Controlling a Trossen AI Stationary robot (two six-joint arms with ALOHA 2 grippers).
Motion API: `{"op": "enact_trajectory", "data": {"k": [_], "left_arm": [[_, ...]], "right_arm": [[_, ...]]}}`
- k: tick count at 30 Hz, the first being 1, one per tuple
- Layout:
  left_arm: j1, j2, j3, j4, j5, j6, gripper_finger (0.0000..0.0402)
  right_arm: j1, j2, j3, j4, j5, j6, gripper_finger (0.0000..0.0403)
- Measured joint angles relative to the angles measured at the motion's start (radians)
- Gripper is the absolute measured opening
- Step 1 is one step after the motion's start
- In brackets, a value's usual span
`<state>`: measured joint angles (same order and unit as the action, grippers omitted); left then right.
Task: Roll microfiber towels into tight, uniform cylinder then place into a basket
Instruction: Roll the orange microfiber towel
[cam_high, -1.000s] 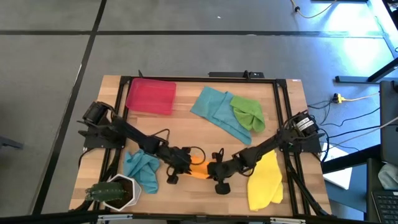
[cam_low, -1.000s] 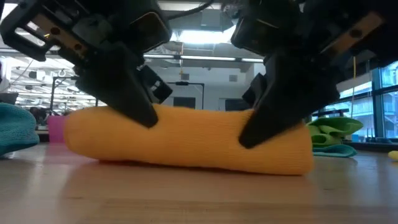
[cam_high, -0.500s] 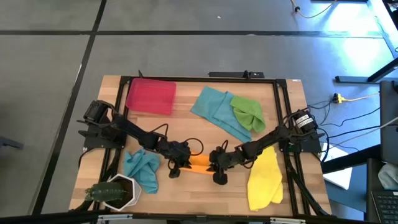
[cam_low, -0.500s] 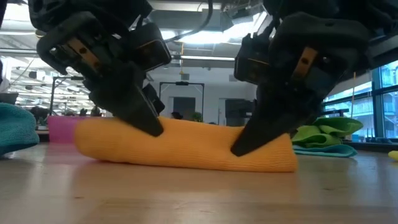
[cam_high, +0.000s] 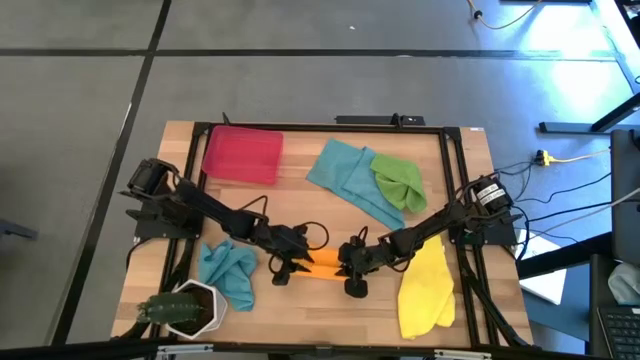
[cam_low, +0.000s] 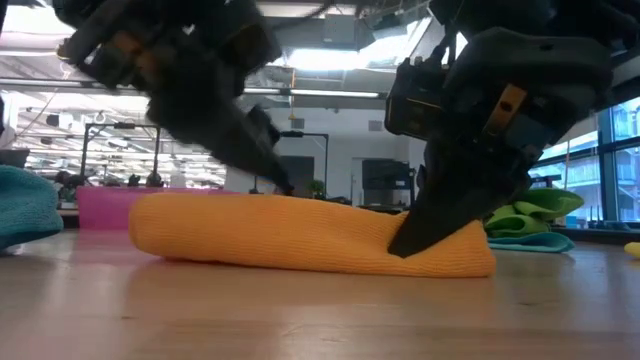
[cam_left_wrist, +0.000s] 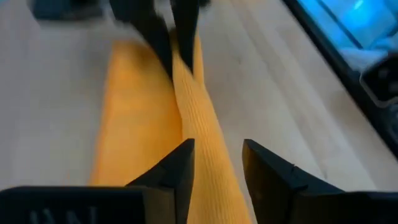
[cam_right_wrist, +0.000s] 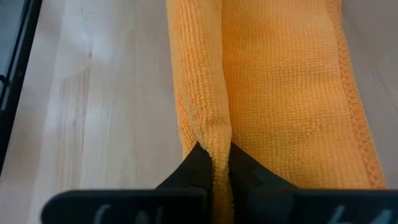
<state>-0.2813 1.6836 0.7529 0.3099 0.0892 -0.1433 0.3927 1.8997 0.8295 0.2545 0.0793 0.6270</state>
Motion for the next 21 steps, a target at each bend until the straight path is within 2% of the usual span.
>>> {"op": "enact_trajectory", "data": {"k": [6, 15, 21], "left_arm": [[-0.002, -0.085, 0.002, -0.010, -0.061, 0.049, 0.0129], [-0.016, -0.095, 0.002, -0.008, -0.077, 0.049, 0.0129], [-0.016, -0.095, 0.002, 0.073, -0.135, 0.044, 0.0127]], "right_arm": [[-0.001, 0.001, 0.000, -0.003, 0.002, 0.001, 0.0020], [-0.001, 0.003, 0.000, -0.004, 0.005, 0.000, 0.0021], [-0.001, 0.004, 0.000, -0.004, 0.005, 0.000, 0.0022]]}}
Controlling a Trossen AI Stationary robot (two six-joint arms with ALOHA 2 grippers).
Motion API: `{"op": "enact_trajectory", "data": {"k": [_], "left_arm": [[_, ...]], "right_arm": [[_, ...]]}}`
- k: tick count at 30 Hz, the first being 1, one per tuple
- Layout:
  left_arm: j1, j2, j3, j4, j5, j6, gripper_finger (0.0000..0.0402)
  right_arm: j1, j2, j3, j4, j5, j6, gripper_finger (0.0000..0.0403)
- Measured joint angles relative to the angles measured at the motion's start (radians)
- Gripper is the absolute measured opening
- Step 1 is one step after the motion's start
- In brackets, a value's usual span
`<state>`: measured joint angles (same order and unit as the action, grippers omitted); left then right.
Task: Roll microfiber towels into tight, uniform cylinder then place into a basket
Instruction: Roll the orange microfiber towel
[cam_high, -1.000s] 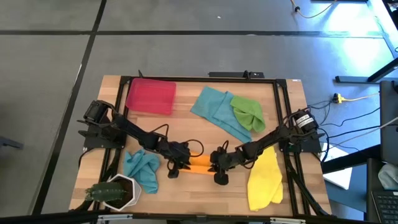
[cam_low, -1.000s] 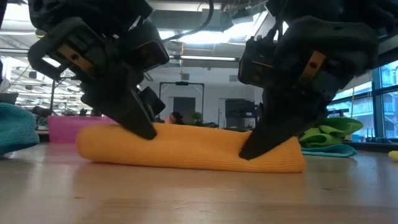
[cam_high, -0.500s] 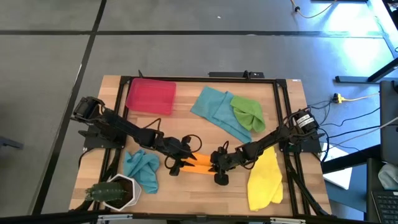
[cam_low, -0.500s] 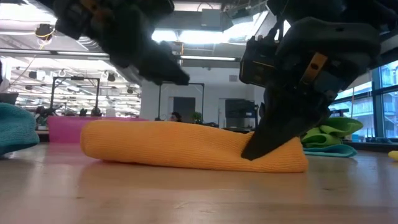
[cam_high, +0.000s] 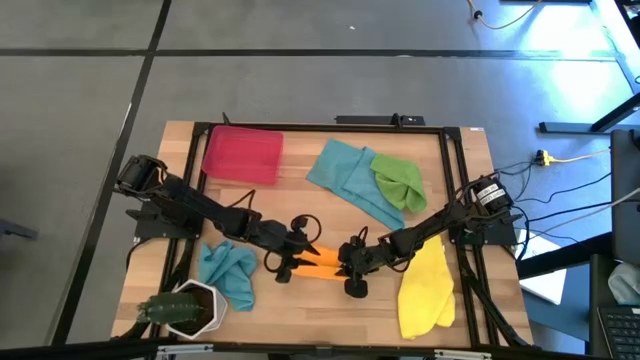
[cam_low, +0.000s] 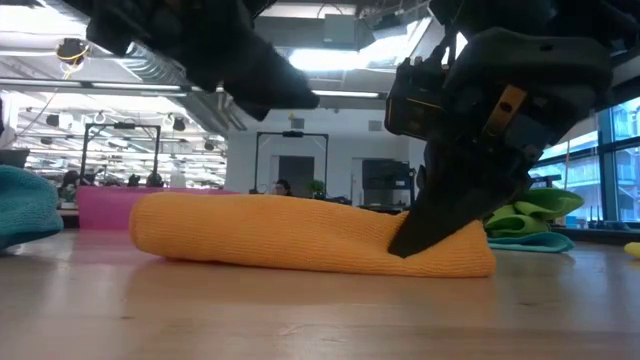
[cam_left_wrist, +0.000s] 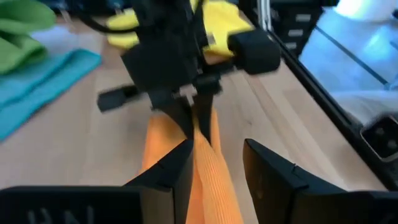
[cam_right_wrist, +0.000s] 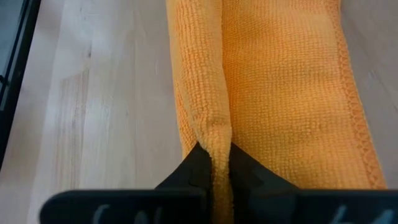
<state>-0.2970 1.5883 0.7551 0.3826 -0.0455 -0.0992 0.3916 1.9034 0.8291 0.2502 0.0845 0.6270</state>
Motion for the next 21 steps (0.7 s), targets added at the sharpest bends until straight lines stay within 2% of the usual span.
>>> {"op": "enact_trajectory", "data": {"k": [2, 5, 9, 16, 21], "left_arm": [[0.000, 0.000, 0.000, 0.024, -0.067, -0.001, 0.0127], [0.001, 0.000, 0.013, 0.009, -0.075, 0.006, 0.0134], [-0.003, 0.000, 0.045, -0.016, -0.039, 0.004, 0.0171], [-0.042, 0.008, 0.084, 0.003, -0.073, 0.019, 0.0249], [-0.090, 0.045, 0.084, 0.032, -0.129, 0.011, 0.0262]], "right_arm": [[0.000, 0.000, 0.000, 0.000, 0.000, 0.000, 0.0022], [0.000, 0.000, 0.000, 0.000, 0.000, -0.002, 0.0022], [0.000, 0.000, 0.000, 0.000, 0.001, -0.004, 0.0022], [0.000, 0.000, -0.001, 0.000, 0.001, -0.005, 0.0022], [0.003, 0.000, -0.001, 0.004, 0.006, -0.003, 0.0022]]}}
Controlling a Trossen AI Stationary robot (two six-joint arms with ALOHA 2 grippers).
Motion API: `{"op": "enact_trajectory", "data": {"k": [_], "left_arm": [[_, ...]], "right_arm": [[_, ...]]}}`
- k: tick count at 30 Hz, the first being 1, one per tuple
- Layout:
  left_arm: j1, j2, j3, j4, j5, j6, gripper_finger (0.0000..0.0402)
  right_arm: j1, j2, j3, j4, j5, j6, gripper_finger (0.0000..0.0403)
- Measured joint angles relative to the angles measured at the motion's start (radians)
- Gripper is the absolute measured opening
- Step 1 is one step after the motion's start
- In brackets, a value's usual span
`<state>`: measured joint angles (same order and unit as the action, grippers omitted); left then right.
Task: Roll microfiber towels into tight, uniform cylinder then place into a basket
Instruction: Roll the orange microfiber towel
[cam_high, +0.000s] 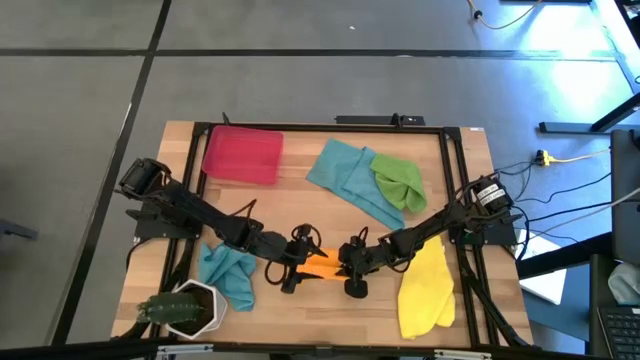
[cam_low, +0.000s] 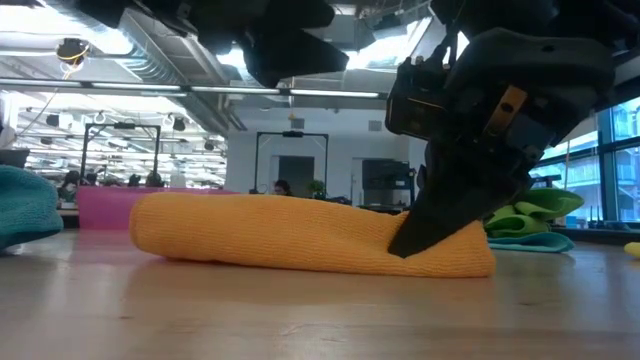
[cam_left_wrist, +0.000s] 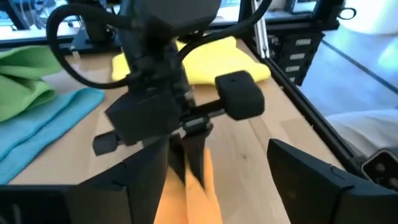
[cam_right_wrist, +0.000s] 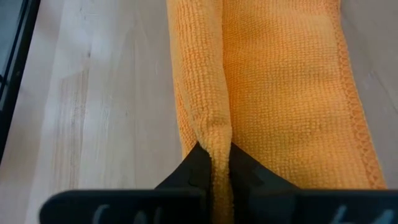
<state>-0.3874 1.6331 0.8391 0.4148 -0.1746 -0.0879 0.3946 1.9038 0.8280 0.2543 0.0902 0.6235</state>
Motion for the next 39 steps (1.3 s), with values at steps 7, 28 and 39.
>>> {"op": "enact_trajectory", "data": {"k": [7, 28, 39], "left_arm": [[-0.066, 0.011, 0.000, 0.000, -0.162, -0.038, 0.0253], [-0.126, 0.144, -0.001, 0.020, -0.399, -0.231, 0.0252], [-0.049, 0.264, -0.001, 0.017, -0.328, -0.294, 0.0250]], "right_arm": [[0.000, 0.000, 0.000, 0.001, 0.001, 0.002, 0.0022], [0.000, 0.000, 0.000, 0.000, -0.013, 0.003, 0.0022], [0.000, 0.000, 0.000, 0.000, -0.013, 0.003, 0.0022]]}}
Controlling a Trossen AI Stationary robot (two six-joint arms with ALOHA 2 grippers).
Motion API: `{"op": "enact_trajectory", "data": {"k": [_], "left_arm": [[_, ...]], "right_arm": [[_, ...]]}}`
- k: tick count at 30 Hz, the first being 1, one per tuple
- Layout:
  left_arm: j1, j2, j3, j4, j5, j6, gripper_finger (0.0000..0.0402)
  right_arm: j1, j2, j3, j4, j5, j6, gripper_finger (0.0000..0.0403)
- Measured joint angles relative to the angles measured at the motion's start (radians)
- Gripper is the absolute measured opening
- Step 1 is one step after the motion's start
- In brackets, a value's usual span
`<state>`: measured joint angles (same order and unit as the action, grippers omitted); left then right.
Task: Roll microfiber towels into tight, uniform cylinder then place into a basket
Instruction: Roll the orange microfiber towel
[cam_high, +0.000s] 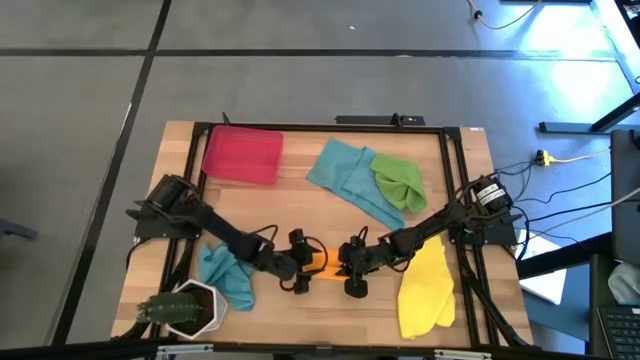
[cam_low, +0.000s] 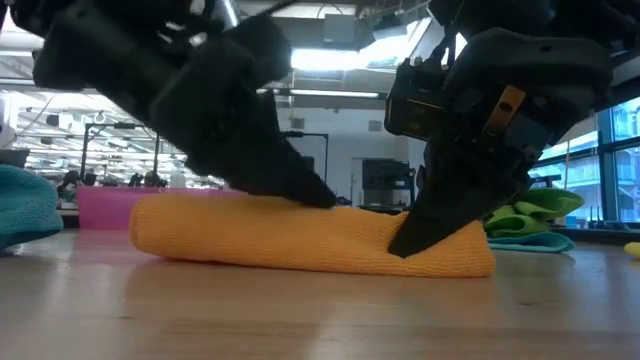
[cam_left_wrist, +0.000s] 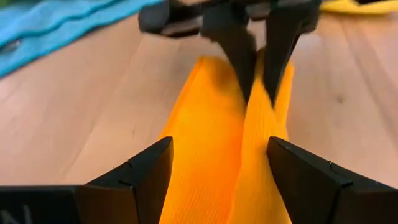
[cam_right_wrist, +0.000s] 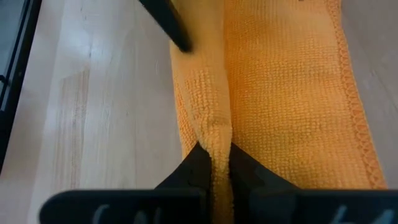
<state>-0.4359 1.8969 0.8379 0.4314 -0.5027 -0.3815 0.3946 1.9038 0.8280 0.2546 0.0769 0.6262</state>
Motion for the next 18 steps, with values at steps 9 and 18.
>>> {"op": "enact_trajectory", "data": {"k": [9, 18], "left_arm": [[0.031, 0.051, 0.001, -0.016, -0.002, -0.011, 0.0249], [0.032, 0.069, 0.003, -0.019, -0.004, -0.013, 0.0249]], "right_arm": [[0.000, 0.000, 0.000, 0.000, 0.000, -0.006, 0.0022], [0.004, 0.003, -0.003, 0.046, 0.040, -0.203, 0.0075]]}}
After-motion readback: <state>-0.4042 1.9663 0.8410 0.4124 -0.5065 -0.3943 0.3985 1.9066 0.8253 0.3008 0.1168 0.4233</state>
